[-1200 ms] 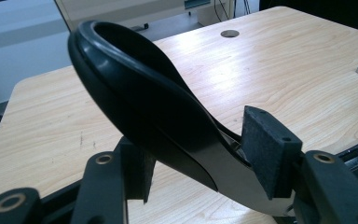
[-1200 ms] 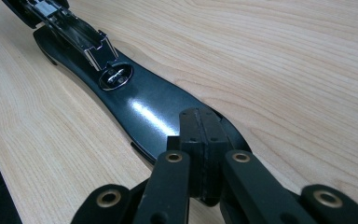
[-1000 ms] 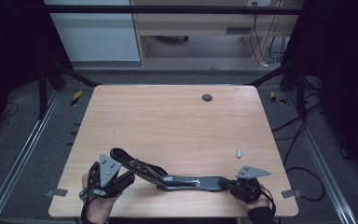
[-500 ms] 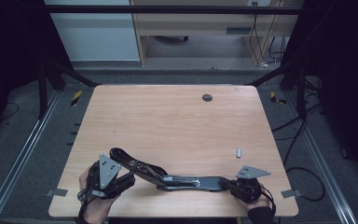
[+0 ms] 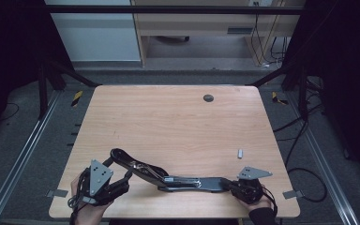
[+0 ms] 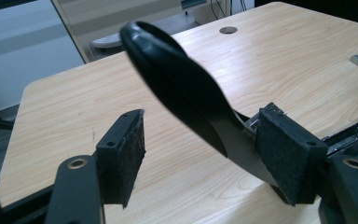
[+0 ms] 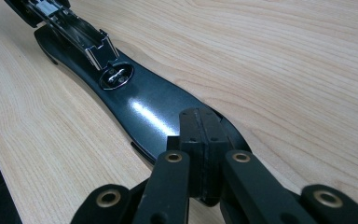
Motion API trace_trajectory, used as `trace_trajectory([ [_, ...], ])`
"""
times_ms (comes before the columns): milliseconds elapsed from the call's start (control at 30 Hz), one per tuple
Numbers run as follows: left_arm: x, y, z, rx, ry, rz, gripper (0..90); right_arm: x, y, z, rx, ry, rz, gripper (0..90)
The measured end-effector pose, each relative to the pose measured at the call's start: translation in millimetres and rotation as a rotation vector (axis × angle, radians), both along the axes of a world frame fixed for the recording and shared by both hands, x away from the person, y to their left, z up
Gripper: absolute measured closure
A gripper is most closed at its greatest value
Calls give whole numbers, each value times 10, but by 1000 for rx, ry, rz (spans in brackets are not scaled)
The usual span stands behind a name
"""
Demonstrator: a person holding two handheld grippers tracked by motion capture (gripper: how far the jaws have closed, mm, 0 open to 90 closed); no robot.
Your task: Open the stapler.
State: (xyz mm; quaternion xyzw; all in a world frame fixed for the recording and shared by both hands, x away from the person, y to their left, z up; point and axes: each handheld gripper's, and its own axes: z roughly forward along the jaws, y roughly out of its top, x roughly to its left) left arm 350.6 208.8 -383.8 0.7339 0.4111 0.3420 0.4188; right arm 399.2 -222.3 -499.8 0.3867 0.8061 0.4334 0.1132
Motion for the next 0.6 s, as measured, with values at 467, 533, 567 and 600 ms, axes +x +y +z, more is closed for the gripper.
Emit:
trace_trajectory([
  [467, -30, 222, -134, -6, 28, 26, 321, 1, -1, 0, 3, 3, -1, 900],
  [533, -22, 234, -159, 1, 31, 32, 321, 1, 1, 0, 3, 3, -3, 900],
  [567, -15, 241, -171, 2, 33, 36, 322, 2, 2, 0, 5, 4, -4, 900],
  [600, -8, 250, -182, 4, 37, 41, 324, 2, 2, 0, 5, 5, -4, 900],
])
